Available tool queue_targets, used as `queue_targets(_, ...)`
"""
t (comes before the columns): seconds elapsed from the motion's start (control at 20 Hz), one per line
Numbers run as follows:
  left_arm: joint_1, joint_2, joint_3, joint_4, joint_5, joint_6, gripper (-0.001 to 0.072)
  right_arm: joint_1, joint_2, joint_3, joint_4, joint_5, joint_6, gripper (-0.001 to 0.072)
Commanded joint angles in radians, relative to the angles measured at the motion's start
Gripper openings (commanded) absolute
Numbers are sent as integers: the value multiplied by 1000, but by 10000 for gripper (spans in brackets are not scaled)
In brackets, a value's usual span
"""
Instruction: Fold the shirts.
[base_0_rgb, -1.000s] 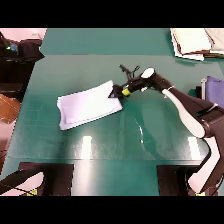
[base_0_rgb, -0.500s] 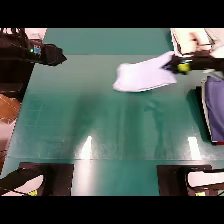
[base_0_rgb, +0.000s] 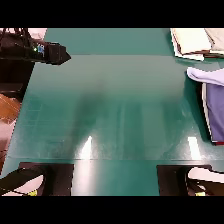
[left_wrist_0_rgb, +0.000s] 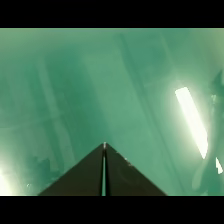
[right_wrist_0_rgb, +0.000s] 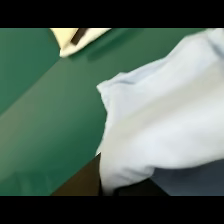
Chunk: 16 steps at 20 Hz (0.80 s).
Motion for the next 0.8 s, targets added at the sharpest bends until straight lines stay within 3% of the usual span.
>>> queue_targets(0.0, -1, -2, 0, -4, 0, -17, 25, -37, -10, 81, -2, -32, -14, 18)
queue_targets(0.25, -1, -5, 0, -4, -2, -25, 26, -18, -16, 313, -3, 11, -13, 18)
queue_targets(0.5, -1, -5, 0, -3, -17, -24, 26, -43, -16, 469, -14, 214, -11, 18)
queue_targets(0.65, -1, -5, 0, -3, -24, -23, 26, -79, 18, 445, -16, 294, -2, 18)
queue_targets(0.75, 0, -5, 0, -2, -25, -22, 26, -116, 73, 363, -101, 343, 11, 18)
